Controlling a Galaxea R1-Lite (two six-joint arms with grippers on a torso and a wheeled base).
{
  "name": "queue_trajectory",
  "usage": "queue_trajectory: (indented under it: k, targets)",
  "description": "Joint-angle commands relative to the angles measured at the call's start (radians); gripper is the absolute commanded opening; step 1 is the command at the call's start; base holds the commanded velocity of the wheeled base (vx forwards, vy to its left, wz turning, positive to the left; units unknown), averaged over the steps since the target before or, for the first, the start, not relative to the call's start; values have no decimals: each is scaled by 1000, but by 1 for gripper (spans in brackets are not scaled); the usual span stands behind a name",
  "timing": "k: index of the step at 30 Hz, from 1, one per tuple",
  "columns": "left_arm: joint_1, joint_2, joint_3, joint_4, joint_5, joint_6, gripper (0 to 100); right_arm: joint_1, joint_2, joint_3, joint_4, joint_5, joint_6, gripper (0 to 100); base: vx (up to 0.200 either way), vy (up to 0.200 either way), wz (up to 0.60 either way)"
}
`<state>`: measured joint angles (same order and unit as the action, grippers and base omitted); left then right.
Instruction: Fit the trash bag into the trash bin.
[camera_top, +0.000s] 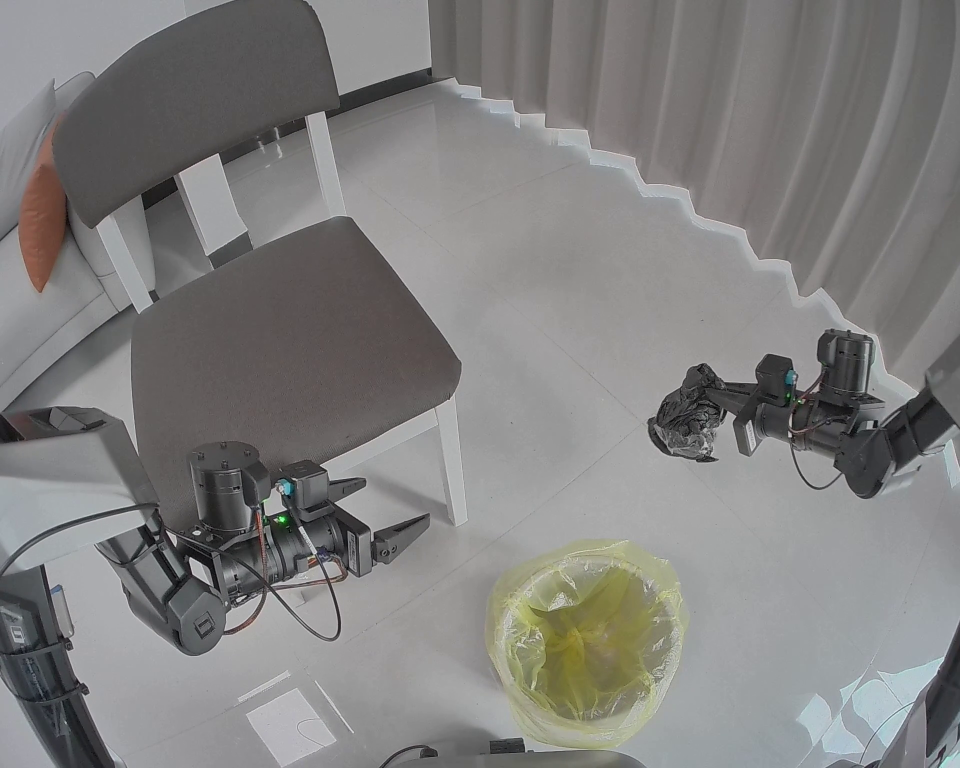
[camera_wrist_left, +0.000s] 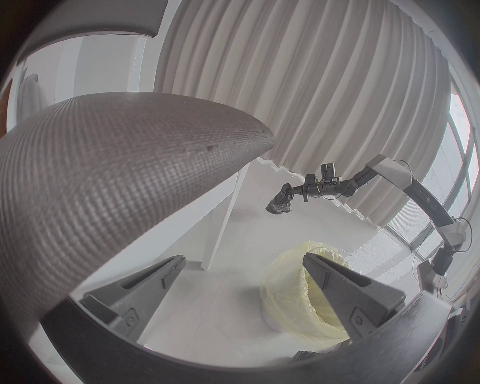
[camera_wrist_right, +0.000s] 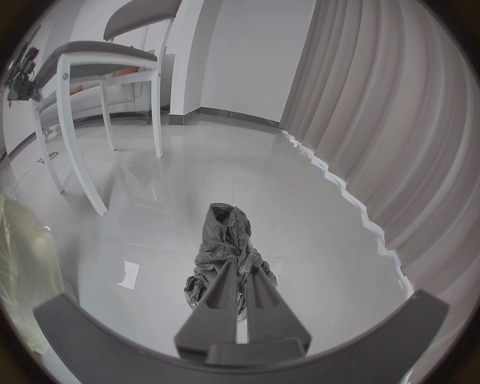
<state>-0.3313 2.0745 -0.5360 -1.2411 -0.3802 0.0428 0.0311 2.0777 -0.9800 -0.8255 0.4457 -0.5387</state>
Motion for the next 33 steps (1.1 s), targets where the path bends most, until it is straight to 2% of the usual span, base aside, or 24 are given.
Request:
queue_trajectory:
  k: [1, 9, 17, 19, 26, 33]
  targets:
    - [-6, 9, 36, -35, 4, 3, 100, 116, -324, 227, -35, 27, 19, 0, 0, 0, 0]
    - [11, 22, 25, -44, 4, 3, 100, 245, -485, 409, -33, 27, 51, 0, 0, 0, 0]
    - [6, 70, -7, -52, 4, 0, 100, 311, -484, 511, -32, 27, 52, 0, 0, 0, 0]
    - [5, 82, -7, -77, 4, -1, 100, 346, -462, 563, -32, 25, 52, 0, 0, 0, 0]
    - [11, 73, -7, -87, 3, -3, 100, 362, -338, 604, -40, 27, 45, 0, 0, 0, 0]
    - [12, 41, 25, -86, -3, -1, 100, 417, -192, 639, -130, 28, 49, 0, 0, 0, 0]
